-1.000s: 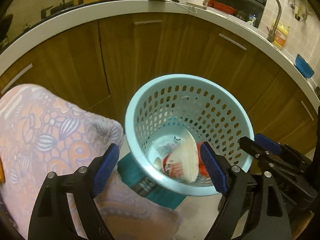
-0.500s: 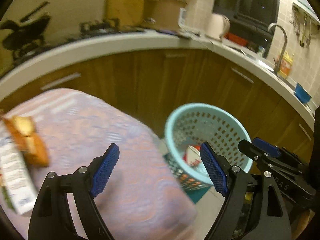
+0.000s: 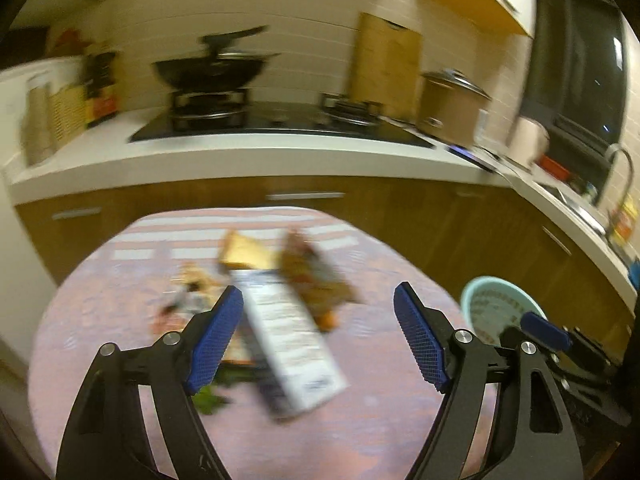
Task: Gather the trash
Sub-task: 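Grasp the snack packet with the left tool while the right tool grasps the white carton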
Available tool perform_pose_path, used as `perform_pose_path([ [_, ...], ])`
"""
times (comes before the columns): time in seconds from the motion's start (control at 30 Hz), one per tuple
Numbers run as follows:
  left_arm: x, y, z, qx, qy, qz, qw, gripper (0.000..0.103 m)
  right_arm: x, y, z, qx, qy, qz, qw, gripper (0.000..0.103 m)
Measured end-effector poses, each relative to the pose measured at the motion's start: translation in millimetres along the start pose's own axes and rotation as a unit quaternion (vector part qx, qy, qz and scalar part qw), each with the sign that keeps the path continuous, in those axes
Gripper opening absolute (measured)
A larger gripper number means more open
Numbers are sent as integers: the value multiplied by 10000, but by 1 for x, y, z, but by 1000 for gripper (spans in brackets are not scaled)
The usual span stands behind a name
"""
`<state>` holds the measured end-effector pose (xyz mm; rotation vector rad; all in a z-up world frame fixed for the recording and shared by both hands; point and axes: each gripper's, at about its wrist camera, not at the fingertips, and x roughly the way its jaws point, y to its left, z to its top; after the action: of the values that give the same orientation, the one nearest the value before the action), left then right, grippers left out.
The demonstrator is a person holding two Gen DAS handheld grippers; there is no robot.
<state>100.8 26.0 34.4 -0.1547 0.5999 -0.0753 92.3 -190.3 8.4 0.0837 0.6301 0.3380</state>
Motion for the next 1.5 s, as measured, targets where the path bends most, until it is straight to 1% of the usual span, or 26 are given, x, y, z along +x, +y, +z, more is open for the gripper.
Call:
perform_pose_path([
  [0.1,-2,38,2,-332,32,172,9993,75,12,31,-2,-246,89,190,9995,48],
  [0.2,0,68,3,-534,87,310,9981,75,25,56,-4,-424,203,329,9984,48],
  [0.27,4,82,4,-591,142,313,9977,75,36,71,-5,-492,314,421,9974,48],
  [0.37,16,104,3,-649,316,277,9970,75,51,82,-7,-524,389,493,9966,48],
  [0.43,26,111,2,-676,434,259,9964,75,63,86,-7,-512,482,544,9960,48],
  [0.6,53,124,-3,-680,716,76,9951,75,87,93,-14,-441,762,616,9942,49],
  [0.67,64,126,-5,-678,830,28,9942,75,95,95,-16,-425,835,630,9936,57],
  [0.7,70,127,-6,-675,879,-18,9938,75,98,95,-17,-420,857,626,9935,57],
  [0.83,80,129,-8,-742,995,-235,9920,68,109,97,-19,-430,973,619,9924,58],
  [0.97,86,127,-10,-699,1066,-321,9913,61,116,100,-19,-385,1047,656,9916,58],
  [1.07,89,127,-12,-730,1121,-375,9903,52,116,104,-19,-431,1066,675,9911,58],
  [1.1,89,127,-13,-748,1140,-406,9898,47,115,105,-19,-442,1074,718,9906,58],
  [1.13,89,128,-13,-751,1145,-409,9897,43,114,106,-19,-455,1083,753,9902,58],
  [1.17,89,128,-14,-739,1135,-394,9900,42,112,109,-19,-479,1086,785,9898,60],
  [1.23,88,128,-13,-736,1126,-419,9900,39,111,113,-20,-543,1076,782,9896,65],
  [1.27,87,128,-13,-746,1118,-434,9900,37,111,115,-21,-594,1079,746,9896,66],
  [1.3,86,129,-13,-749,1102,-448,9901,32,113,116,-22,-612,1100,738,9893,66],
  [1.37,84,128,-13,-740,1091,-473,9902,31,117,118,-22,-637,1109,645,9897,67],
  [1.43,80,127,-12,-743,1068,-518,9901,26,121,118,-21,-625,1115,621,9899,67],
  [1.5,76,126,-12,-752,1052,-593,9898,24,123,116,-19,-574,1123,601,9902,67],
])
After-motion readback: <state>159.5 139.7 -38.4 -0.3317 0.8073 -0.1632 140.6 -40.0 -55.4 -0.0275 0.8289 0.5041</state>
